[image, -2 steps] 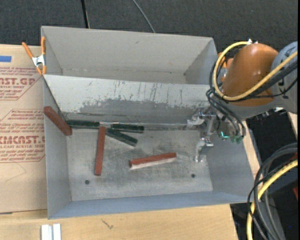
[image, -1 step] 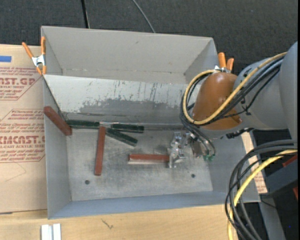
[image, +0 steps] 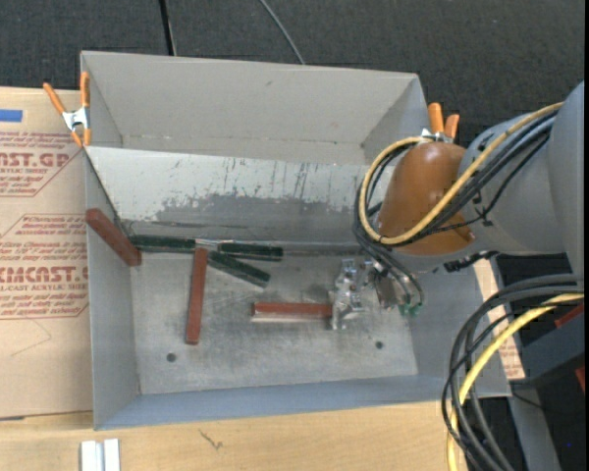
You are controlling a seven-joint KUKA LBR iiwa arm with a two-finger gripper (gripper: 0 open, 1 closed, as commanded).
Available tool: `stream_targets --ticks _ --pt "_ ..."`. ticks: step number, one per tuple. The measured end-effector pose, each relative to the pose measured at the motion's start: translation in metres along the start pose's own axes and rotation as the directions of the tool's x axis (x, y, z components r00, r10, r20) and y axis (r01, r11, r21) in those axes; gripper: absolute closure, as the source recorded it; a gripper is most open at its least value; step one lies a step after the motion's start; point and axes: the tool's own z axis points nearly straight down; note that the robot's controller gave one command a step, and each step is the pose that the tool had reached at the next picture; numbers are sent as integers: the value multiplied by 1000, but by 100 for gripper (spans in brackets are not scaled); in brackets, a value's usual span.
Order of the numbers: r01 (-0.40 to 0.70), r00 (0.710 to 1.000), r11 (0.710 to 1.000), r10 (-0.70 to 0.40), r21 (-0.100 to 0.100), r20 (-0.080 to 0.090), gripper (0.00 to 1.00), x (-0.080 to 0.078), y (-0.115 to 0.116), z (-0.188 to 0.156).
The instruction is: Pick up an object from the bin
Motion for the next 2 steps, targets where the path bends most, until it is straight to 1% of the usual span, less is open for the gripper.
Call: stream_targets --ticks 1,2 --pt "58 998 998 -58 4 1 100 1 13 -5" --pt "170 986 986 -170 1 1 100 -5 -21 -163"
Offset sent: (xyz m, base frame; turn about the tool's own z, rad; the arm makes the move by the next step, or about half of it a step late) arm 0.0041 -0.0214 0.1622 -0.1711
